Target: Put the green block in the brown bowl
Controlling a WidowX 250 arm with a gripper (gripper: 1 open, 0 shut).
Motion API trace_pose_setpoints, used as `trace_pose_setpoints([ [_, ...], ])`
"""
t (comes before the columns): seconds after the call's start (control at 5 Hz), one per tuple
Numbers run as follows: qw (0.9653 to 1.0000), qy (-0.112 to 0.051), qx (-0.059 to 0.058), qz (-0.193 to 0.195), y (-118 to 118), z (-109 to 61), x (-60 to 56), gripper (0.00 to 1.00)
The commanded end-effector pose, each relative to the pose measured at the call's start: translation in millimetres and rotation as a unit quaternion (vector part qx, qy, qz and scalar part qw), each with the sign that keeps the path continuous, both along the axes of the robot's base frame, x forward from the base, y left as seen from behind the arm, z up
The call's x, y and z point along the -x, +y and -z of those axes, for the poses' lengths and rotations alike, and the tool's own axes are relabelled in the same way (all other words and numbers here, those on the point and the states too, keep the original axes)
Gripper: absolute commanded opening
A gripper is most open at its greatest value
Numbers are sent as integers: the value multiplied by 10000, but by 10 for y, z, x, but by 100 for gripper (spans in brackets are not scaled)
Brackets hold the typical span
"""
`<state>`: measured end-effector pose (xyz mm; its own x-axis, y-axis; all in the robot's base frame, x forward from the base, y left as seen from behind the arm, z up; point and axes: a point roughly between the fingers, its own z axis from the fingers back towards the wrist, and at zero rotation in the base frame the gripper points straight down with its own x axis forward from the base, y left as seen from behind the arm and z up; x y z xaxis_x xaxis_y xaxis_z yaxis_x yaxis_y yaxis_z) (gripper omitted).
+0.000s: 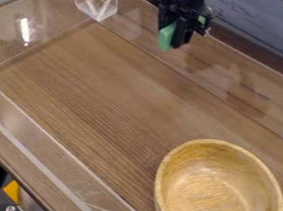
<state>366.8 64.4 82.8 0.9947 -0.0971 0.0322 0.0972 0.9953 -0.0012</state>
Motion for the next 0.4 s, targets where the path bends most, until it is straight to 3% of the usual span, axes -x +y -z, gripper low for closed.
trace_pose_setpoints([
  [0.0,9991,-417,-77,-1,99,-204,-86,0],
  [0.2,9988,-480,-76,-6,135,-193,-70,0],
])
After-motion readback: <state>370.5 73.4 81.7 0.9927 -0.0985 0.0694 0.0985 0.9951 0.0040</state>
